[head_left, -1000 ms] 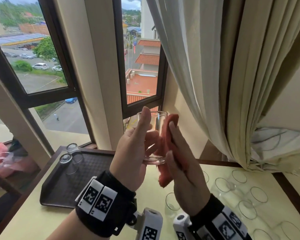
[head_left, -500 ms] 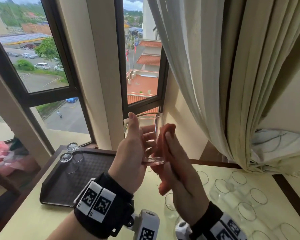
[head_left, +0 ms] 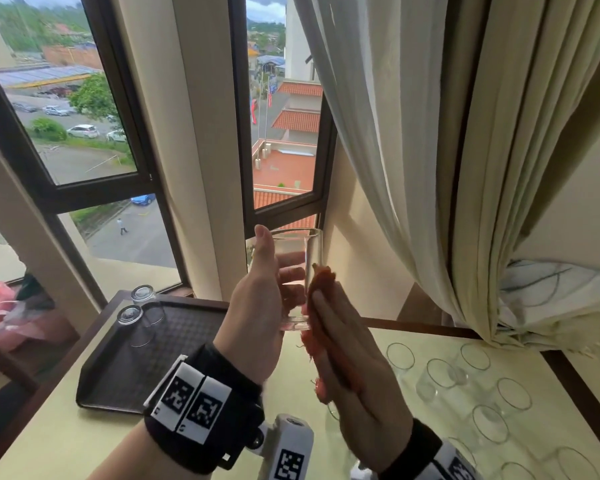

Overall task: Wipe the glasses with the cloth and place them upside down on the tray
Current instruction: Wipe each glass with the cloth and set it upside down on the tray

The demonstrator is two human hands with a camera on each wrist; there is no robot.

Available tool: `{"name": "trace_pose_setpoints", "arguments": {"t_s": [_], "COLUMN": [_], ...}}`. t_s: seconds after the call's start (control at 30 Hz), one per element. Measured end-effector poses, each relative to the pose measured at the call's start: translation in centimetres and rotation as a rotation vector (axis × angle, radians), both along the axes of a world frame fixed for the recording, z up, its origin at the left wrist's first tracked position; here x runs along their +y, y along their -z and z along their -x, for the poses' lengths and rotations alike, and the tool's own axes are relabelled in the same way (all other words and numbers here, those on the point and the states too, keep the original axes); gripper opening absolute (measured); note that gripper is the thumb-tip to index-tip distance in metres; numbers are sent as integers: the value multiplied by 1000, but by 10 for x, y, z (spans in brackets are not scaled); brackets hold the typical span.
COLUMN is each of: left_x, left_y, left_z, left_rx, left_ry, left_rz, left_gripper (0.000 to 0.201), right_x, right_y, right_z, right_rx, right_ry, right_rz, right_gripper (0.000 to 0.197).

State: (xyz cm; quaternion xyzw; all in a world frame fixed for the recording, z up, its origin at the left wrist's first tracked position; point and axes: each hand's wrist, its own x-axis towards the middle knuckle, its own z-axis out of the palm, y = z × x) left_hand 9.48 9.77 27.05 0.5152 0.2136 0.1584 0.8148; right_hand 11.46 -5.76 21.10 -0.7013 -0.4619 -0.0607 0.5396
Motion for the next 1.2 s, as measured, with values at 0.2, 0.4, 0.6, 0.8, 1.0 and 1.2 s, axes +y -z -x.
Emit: {"name": "trace_pose_setpoints", "arguments": {"t_s": [0.2,0.4,0.6,0.8,1.0,1.2], "left_x": [-18,-11,-9,-24,-11,-13], "left_y": [-3,-13,-3,1,-2,0], "left_z": [-4,7,9,-5,-1,-5], "left_rx": [-30,-56,9,55,46,73], "left_ry": [36,-6,92,76,66,25], "left_rz": [23,-46,-54,45,78,54], "left_gripper": [109,77,82,92,76,91], "right_x": [13,6,-3,5,-2,2], "right_y": [-38,-29,-6,-32,-13,-15], "right_z": [-19,12,0,-16,5,-10], "right_rx": [220,40,193,80,-174,214], "right_ry": [-14,-91,-51,55,-35,-4], "right_rz": [-125,-53,-127,-158,2,-170], "right_gripper": [53,55,58,58,56,56]}}
